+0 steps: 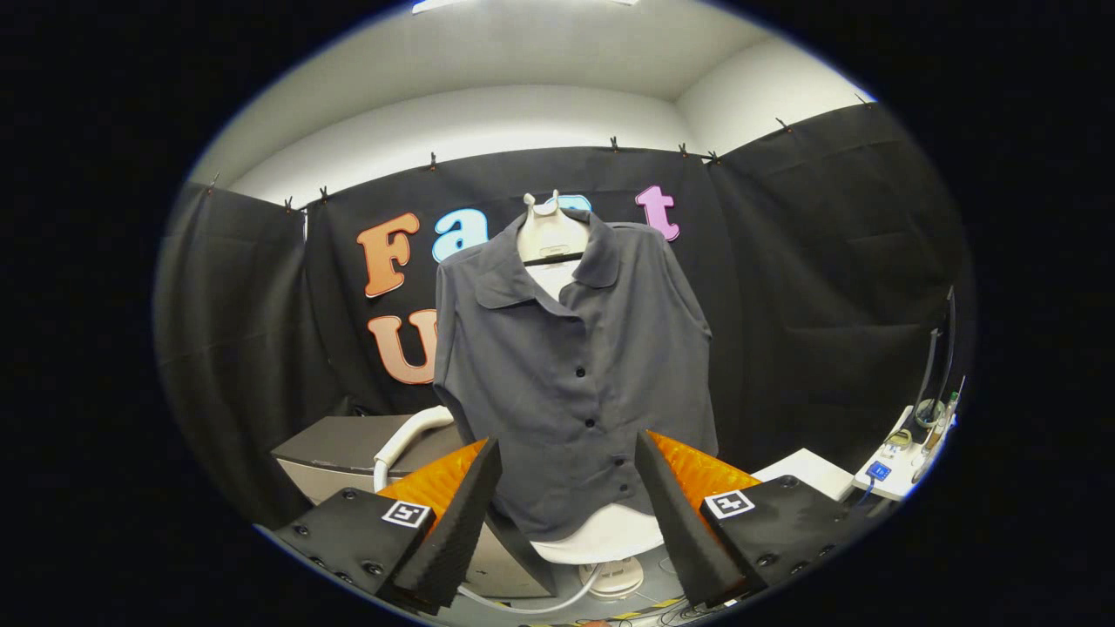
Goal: Iron the clothes twice with a garment steamer, once on the left side and once on the right side.
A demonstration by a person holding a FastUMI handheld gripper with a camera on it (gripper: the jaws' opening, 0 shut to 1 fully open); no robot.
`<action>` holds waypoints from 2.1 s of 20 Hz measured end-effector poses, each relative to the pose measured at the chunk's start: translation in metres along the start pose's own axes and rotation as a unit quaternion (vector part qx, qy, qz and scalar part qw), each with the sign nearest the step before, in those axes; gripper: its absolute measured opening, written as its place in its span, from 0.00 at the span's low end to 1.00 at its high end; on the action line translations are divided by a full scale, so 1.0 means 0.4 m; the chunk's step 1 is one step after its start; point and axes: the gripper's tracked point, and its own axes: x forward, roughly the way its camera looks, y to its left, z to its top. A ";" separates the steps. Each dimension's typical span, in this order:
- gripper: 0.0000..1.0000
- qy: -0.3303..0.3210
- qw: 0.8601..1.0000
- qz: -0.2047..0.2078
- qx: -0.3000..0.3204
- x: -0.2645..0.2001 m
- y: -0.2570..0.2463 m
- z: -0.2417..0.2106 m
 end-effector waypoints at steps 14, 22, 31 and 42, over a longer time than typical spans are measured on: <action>0.98 0.039 0.990 0.128 -0.033 0.185 0.453 -0.049; 0.98 0.122 0.976 0.175 -0.037 0.395 0.737 -0.159; 0.99 0.219 0.963 0.133 -0.085 0.680 0.837 -0.338; 0.97 0.318 0.941 0.044 -0.101 0.910 0.778 -0.496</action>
